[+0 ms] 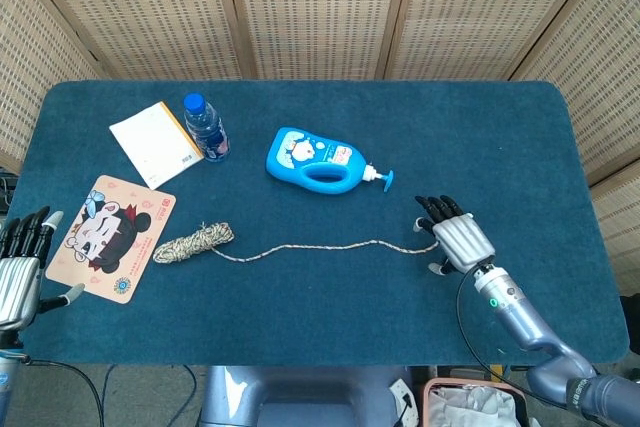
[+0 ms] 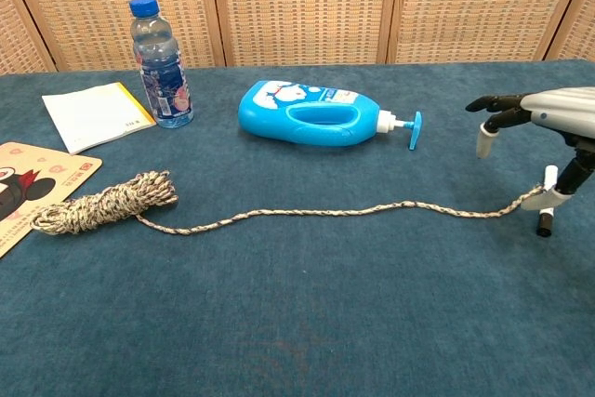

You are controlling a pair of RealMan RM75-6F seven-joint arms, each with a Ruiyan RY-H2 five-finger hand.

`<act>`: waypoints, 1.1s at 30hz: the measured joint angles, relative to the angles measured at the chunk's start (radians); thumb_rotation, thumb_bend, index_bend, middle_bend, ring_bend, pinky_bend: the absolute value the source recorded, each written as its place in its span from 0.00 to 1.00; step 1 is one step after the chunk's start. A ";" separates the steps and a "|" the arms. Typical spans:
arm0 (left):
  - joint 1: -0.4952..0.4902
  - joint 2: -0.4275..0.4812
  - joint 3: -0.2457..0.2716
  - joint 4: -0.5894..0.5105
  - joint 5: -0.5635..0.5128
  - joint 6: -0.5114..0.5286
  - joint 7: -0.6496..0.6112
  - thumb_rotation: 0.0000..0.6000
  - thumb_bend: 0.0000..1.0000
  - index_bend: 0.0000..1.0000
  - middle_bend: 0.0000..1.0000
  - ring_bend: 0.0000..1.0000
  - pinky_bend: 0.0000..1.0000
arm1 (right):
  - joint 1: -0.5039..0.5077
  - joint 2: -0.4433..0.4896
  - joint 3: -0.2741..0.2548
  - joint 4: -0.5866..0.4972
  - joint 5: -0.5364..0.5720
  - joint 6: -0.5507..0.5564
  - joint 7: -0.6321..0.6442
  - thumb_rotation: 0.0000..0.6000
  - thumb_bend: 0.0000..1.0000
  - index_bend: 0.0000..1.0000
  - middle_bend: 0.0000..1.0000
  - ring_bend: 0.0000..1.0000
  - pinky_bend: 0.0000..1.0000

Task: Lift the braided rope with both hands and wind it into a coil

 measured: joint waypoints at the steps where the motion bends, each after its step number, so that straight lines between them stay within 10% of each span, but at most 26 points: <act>1: -0.001 -0.001 0.000 0.001 -0.001 -0.001 0.000 1.00 0.00 0.00 0.00 0.00 0.00 | 0.006 -0.011 0.000 0.011 0.005 -0.006 -0.003 1.00 0.18 0.39 0.00 0.00 0.00; 33: -0.024 -0.015 -0.001 0.017 -0.043 -0.044 0.021 1.00 0.00 0.00 0.00 0.00 0.00 | 0.112 -0.205 -0.026 0.237 0.129 -0.142 0.022 1.00 0.30 0.47 0.00 0.00 0.00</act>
